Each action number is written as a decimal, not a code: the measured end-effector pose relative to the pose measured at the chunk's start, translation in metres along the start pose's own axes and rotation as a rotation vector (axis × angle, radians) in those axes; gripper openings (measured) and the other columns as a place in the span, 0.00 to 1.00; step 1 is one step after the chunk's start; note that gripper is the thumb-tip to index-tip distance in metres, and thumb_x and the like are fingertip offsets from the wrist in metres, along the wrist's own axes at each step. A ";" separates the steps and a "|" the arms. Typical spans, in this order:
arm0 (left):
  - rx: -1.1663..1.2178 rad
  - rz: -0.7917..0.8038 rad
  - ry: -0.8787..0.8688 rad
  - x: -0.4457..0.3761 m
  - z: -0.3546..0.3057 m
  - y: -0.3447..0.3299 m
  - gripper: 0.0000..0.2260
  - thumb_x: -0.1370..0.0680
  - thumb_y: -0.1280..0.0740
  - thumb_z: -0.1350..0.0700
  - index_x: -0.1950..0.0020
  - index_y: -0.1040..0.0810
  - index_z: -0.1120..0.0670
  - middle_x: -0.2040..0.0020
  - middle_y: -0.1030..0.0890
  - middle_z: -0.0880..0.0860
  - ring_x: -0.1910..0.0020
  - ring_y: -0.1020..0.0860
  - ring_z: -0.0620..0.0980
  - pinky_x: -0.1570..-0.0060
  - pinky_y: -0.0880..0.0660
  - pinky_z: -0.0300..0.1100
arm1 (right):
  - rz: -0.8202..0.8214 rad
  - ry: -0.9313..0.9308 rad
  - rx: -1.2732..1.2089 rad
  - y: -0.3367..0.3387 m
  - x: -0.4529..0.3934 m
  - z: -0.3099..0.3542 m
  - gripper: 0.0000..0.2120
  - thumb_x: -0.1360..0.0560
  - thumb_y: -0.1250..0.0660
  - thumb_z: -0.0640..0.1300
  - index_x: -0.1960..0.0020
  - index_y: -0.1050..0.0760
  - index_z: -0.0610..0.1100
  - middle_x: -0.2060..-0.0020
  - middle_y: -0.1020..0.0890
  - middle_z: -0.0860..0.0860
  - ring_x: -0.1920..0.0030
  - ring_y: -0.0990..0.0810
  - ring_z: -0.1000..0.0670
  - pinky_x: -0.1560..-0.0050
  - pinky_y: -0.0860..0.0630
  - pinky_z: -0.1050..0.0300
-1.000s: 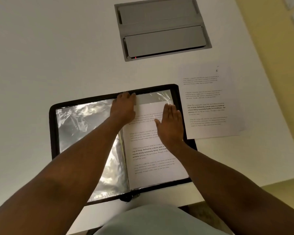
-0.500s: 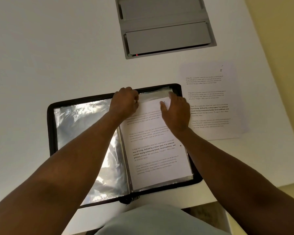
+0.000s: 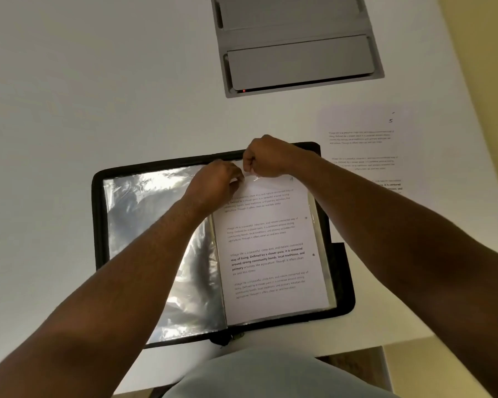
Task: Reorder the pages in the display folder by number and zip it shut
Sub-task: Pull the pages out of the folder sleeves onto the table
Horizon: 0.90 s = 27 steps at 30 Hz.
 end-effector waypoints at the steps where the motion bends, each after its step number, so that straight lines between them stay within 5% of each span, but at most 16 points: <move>1: -0.003 -0.025 -0.023 0.002 0.000 0.001 0.07 0.23 0.32 0.61 0.49 0.16 0.59 0.52 0.16 0.56 0.52 0.21 0.54 0.52 0.23 0.50 | -0.009 -0.011 0.006 0.002 -0.001 0.000 0.12 0.24 0.37 0.33 0.49 0.17 0.43 0.49 0.17 0.48 0.51 0.19 0.50 0.47 0.22 0.56; 7: 0.002 -0.157 0.043 0.003 0.002 0.009 0.08 0.21 0.35 0.58 0.48 0.17 0.58 0.56 0.15 0.56 0.61 0.18 0.55 0.60 0.25 0.43 | -0.212 -0.033 -0.061 0.031 0.005 0.002 0.09 0.23 0.36 0.36 0.49 0.19 0.43 0.53 0.20 0.50 0.57 0.22 0.52 0.55 0.24 0.60; 11: -0.019 -0.180 0.041 0.002 0.001 0.012 0.08 0.21 0.35 0.57 0.48 0.18 0.58 0.54 0.15 0.55 0.58 0.18 0.55 0.62 0.26 0.43 | -0.122 -0.048 -0.108 0.030 0.007 0.000 0.06 0.23 0.34 0.38 0.48 0.20 0.42 0.56 0.22 0.53 0.61 0.22 0.57 0.64 0.29 0.67; 14: -0.100 -0.178 -0.054 0.005 -0.006 0.012 0.06 0.23 0.31 0.58 0.51 0.16 0.58 0.46 0.18 0.57 0.47 0.21 0.56 0.60 0.24 0.46 | -0.039 -0.035 -0.039 0.023 0.007 0.000 0.08 0.24 0.33 0.38 0.46 0.19 0.43 0.49 0.18 0.51 0.55 0.21 0.55 0.56 0.28 0.63; 18: -0.137 -0.171 -0.067 0.012 -0.005 0.006 0.05 0.24 0.31 0.59 0.51 0.17 0.59 0.53 0.18 0.56 0.52 0.24 0.56 0.64 0.33 0.41 | 0.046 -0.040 0.036 0.013 0.005 0.003 0.10 0.24 0.35 0.36 0.46 0.18 0.44 0.46 0.18 0.48 0.48 0.20 0.49 0.50 0.27 0.59; 21: -0.099 -0.138 0.007 0.019 -0.006 0.003 0.07 0.21 0.35 0.58 0.47 0.19 0.58 0.54 0.17 0.56 0.54 0.24 0.54 0.63 0.35 0.41 | 0.106 -0.072 0.195 0.008 0.006 0.004 0.11 0.24 0.38 0.35 0.45 0.21 0.39 0.52 0.18 0.46 0.53 0.20 0.47 0.53 0.24 0.56; 24: -0.052 -0.102 0.079 0.018 -0.009 0.001 0.10 0.20 0.39 0.55 0.43 0.22 0.56 0.52 0.19 0.56 0.53 0.24 0.53 0.62 0.35 0.42 | 0.092 -0.099 0.362 0.006 0.011 0.004 0.08 0.24 0.38 0.34 0.46 0.25 0.37 0.64 0.29 0.48 0.62 0.28 0.50 0.61 0.28 0.57; 27: -0.023 -0.038 0.099 0.015 -0.010 -0.005 0.09 0.20 0.39 0.54 0.43 0.24 0.55 0.51 0.19 0.55 0.52 0.24 0.52 0.61 0.32 0.42 | 0.044 -0.085 0.414 0.007 0.012 0.008 0.12 0.24 0.36 0.35 0.40 0.25 0.37 0.57 0.27 0.45 0.54 0.25 0.47 0.57 0.29 0.54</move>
Point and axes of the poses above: each hand's wrist, its own x-axis away from the middle knuckle, its own y-axis out of the back of the hand, z = x × y, the point moved 5 cm from there along -x, towards the middle knuckle
